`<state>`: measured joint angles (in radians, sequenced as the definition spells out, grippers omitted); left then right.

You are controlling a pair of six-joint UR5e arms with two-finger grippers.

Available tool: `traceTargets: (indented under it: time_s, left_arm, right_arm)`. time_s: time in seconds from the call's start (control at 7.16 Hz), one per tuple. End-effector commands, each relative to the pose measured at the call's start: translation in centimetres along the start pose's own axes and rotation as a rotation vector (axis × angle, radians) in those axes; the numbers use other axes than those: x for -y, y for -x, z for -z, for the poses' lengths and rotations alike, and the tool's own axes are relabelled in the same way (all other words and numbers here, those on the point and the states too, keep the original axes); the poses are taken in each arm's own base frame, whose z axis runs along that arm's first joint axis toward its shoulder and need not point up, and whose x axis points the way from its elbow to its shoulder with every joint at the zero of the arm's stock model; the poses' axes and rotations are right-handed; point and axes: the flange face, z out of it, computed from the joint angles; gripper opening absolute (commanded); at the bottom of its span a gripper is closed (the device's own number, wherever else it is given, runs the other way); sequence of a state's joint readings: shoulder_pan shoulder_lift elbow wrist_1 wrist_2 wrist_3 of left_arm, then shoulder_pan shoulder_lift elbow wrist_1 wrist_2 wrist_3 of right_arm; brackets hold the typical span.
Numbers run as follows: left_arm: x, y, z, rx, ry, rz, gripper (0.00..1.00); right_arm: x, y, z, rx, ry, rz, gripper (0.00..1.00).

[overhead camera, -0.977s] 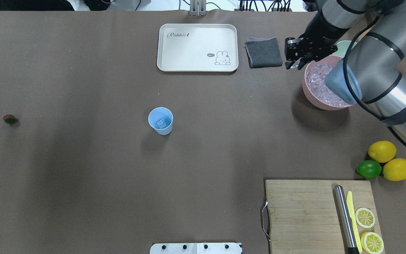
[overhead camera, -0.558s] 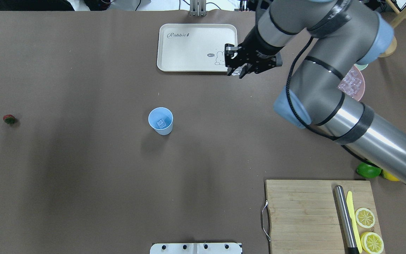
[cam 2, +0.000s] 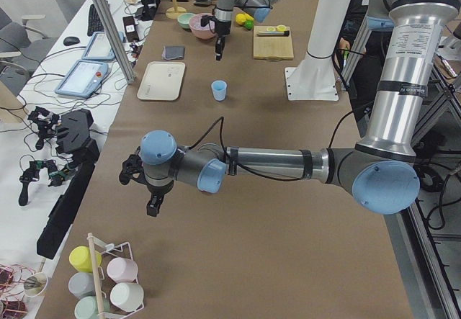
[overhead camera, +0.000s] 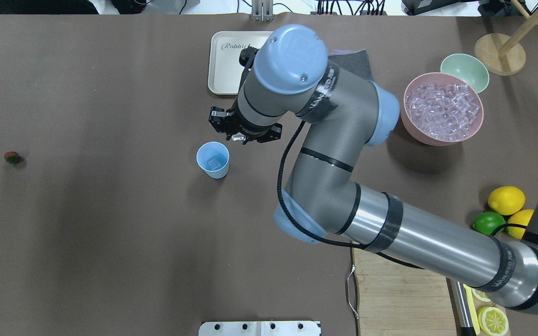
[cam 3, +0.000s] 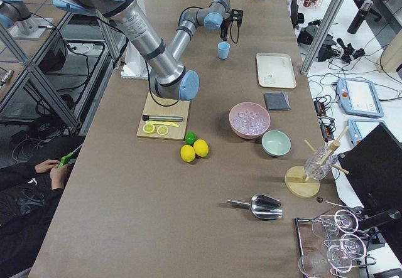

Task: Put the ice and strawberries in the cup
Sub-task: 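Carry the ice cubes with the right gripper to the blue cup, then open the right gripper above the blue cup to drop ice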

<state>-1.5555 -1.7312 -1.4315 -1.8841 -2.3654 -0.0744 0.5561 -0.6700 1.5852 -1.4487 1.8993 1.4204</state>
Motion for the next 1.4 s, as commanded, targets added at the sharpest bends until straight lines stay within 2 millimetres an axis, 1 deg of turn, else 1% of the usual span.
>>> traceTargets:
  time_s: [0.0,0.14,0.28,0.56,0.7,0.84,0.98,1.26]
  left_arm:
    - [-0.1,0.2,-0.2,0.000,0.003,0.002,0.98]
    - [-0.2,0.3,-0.2,0.000,0.005,0.003,0.98]
    - [-0.3,0.4,-0.4,0.001,0.008,0.004,0.98]
    - [-0.3,0.7,-0.6,0.002,0.013,0.009,0.98]
    - [-0.3,0.7,-0.7,0.003,0.014,0.012,0.98]
    - [-0.2,0.7,-0.7,0.002,0.013,0.011,0.98]
    - [-0.2,0.7,-0.7,0.002,0.013,0.011,0.98]
    - [-0.1,0.6,-0.6,0.002,0.012,0.010,0.98]
  right_arm:
    - [-1.5,3.3,-4.0,-0.020,-0.014,0.004,0.00]
    - [-1.0,3.5,-6.3,-0.016,-0.025,0.002,0.00]
    - [-0.9,3.8,-7.0,-0.023,-0.028,0.001,0.00]
    - [-1.7,3.9,-7.9,-0.036,-0.015,0.003,0.00]
    - [-2.0,3.7,-8.4,-0.045,-0.009,0.004,0.14]
    - [-1.9,3.4,-8.6,-0.054,-0.009,0.001,0.73]
    - [-1.9,3.4,-8.6,-0.054,-0.009,-0.002,0.98]
    - [-1.9,4.0,-7.6,-0.034,-0.005,0.001,0.98]
